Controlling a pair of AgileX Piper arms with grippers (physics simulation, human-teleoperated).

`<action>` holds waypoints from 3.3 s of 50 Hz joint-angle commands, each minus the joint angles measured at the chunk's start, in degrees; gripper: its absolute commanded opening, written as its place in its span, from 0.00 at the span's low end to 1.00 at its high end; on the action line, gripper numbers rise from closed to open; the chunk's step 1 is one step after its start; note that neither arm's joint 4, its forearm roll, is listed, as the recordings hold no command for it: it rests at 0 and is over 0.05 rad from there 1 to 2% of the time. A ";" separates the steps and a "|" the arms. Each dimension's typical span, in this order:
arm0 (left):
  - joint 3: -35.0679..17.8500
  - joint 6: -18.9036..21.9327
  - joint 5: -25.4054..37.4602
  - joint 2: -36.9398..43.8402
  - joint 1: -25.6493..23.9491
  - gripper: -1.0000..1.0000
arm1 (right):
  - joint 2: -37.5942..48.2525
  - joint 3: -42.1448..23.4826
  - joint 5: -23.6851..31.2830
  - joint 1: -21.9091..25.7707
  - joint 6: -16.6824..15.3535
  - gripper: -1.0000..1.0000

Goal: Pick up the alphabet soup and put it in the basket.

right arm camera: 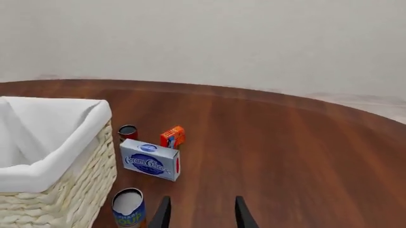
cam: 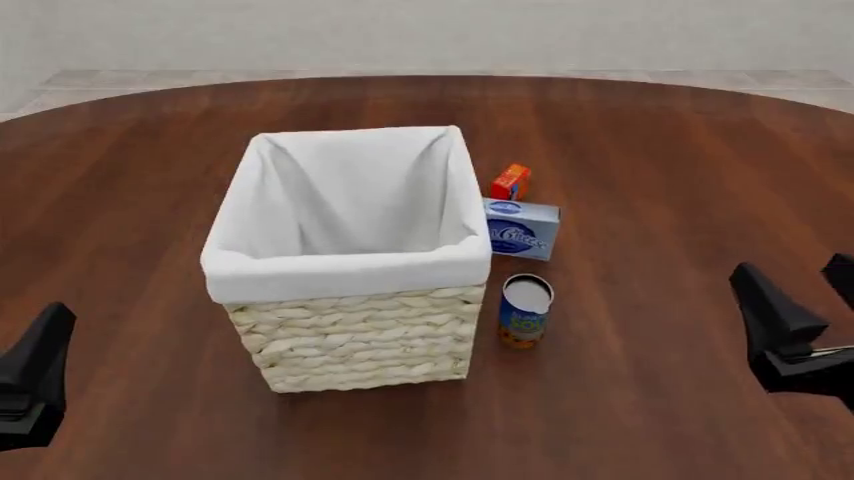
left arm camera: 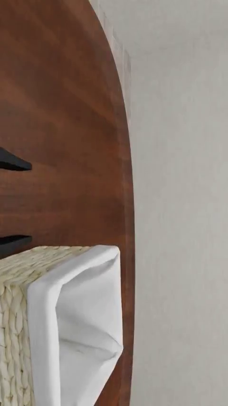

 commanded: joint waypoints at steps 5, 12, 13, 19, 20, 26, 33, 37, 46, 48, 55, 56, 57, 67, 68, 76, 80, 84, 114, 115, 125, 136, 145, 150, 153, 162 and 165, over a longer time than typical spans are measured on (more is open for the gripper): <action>0.00 0.00 0.00 0.00 0.00 1.00 | 17.49 -4.88 -9.02 5.10 -2.71 1.00; 0.00 0.00 0.00 0.00 0.00 1.00 | 22.37 -6.58 -10.78 7.68 -4.20 1.00; 0.00 0.00 0.00 0.00 0.00 1.00 | 23.90 -6.93 -11.00 8.43 -4.20 1.00; 0.00 0.00 0.00 0.00 0.00 1.00 | 26.69 -8.37 -10.63 10.89 -5.15 1.00; 0.00 0.00 0.00 0.00 0.00 1.00 | 27.02 -8.83 -10.02 12.12 -5.44 1.00; 0.00 0.00 0.00 0.00 0.00 1.00 | 27.62 -9.92 -9.63 13.98 -6.46 1.00; 0.00 0.00 0.00 0.00 0.00 1.00 | 32.69 -11.98 -11.73 16.06 -7.09 1.00; 0.00 0.00 0.00 0.00 0.00 1.00 | 34.22 -11.75 -13.44 17.06 -7.96 1.00; 0.00 0.00 0.00 0.00 0.00 1.00 | 39.39 -12.69 -15.40 18.54 -8.15 1.00; 0.00 0.00 0.00 0.00 0.00 1.00 | 40.01 -12.58 -15.75 18.49 -8.24 1.00; 0.00 0.00 0.00 0.00 0.00 1.00 | 42.90 -13.61 -15.75 19.84 -7.26 1.00; 0.00 0.00 0.00 0.00 0.00 1.00 | 43.34 -13.65 -16.08 19.58 -7.76 1.00; 0.00 0.00 0.00 0.00 0.00 1.00 | 45.05 -14.21 -16.30 20.23 -7.56 1.00; 0.00 0.00 0.00 0.00 0.00 1.00 | 50.51 -15.51 -17.32 20.00 -7.67 1.00; 0.00 0.00 0.00 0.00 0.00 1.00 | 50.36 -15.43 -17.48 19.99 -7.82 1.00; 0.00 0.00 0.00 0.00 0.00 1.00 | 53.23 -16.22 -17.48 21.26 -8.16 1.00; 0.00 0.00 0.00 0.00 0.00 1.00 | 54.37 -16.40 -17.36 21.44 -8.83 1.00; 0.00 0.00 0.00 0.00 0.00 1.00 | 56.19 -17.40 -16.84 22.01 -9.32 1.00; 0.00 0.00 0.00 0.00 0.00 1.00 | 63.02 -18.17 -17.07 22.01 -11.66 1.00; 0.00 0.00 0.00 0.00 0.00 1.00 | 63.46 -18.39 -16.85 22.45 -11.36 1.00; 0.00 0.00 0.00 0.00 0.00 1.00 | 64.94 -18.21 -17.25 22.39 -11.37 1.00; 0.00 0.00 0.00 0.00 0.00 1.00 | 65.75 -18.08 -17.65 21.00 -11.77 1.00; 0.00 0.00 0.00 0.00 0.00 1.00 | 67.37 -19.43 -17.64 20.32 -12.19 1.00; 0.00 0.00 0.00 0.00 0.00 1.00 | 67.63 -19.85 -17.53 20.46 -12.10 1.00; 0.00 0.00 0.00 0.00 0.00 1.00 | 67.69 -20.29 -17.30 20.52 -11.94 1.00; 0.00 0.00 0.00 0.00 0.00 1.00 | 68.43 -21.23 -17.16 20.60 -11.92 1.00; 0.00 0.00 0.00 0.00 0.00 1.00 | 68.80 -21.29 -17.34 20.83 -11.76 1.00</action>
